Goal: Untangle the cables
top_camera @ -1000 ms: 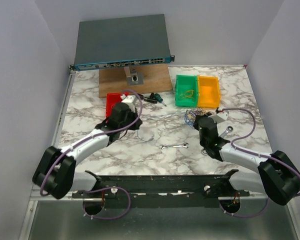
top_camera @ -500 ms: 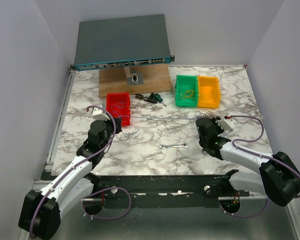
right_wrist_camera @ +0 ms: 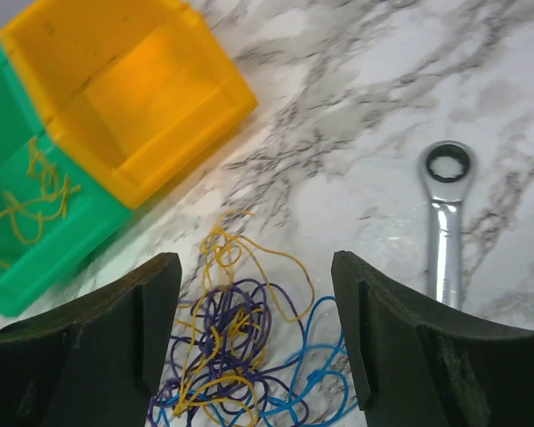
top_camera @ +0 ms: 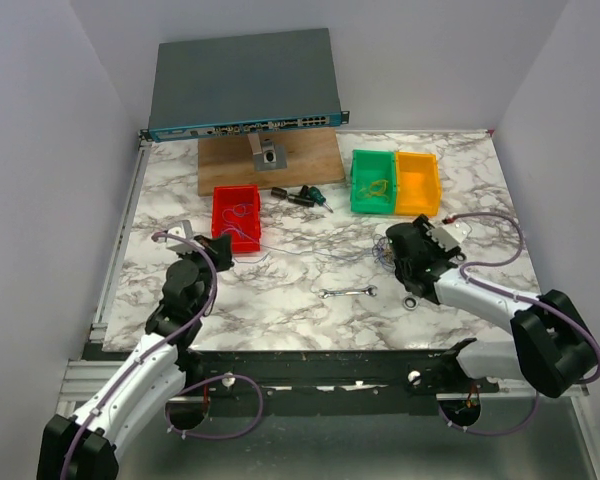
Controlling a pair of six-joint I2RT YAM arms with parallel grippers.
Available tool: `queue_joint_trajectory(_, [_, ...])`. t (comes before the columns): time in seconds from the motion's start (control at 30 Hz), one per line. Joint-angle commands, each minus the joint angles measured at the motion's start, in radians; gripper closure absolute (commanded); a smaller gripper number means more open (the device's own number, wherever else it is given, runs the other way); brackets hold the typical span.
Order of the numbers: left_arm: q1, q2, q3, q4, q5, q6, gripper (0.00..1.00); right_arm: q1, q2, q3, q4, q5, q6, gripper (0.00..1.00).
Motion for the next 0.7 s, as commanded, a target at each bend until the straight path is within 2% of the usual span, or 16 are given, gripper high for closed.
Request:
queue_joint_trajectory(0.0, [0.004,0.085,0.039,0.117,0.223,0.076,1.00,-0.001,-0.007,-0.047,0.351,-0.280,-0.389,0.20])
queue_joint_trajectory(0.1, [0.004,0.168,0.077,0.141,0.339,0.095,1.00,-0.001,-0.051,-0.109,0.510,-0.446,-0.516,0.18])
queue_joint_trajectory(0.2, [0.004,0.232,0.099,0.160,0.397,0.092,1.00,-0.001,-0.081,-0.145,0.618,-0.608,-0.609,0.18])
queue_joint_trajectory(0.37, [0.004,0.303,0.122,0.214,0.518,0.104,0.99,0.000,-0.022,-0.120,0.652,-0.782,-0.634,0.19])
queue_joint_trajectory(0.47, [0.002,0.394,0.177,0.208,0.617,0.116,0.94,0.000,0.030,-0.079,0.600,-0.729,-0.599,0.19])
queue_joint_trajectory(0.67, [-0.032,0.623,0.330,0.131,0.776,0.129,0.89,0.000,0.084,0.001,0.393,-0.456,-0.485,0.17])
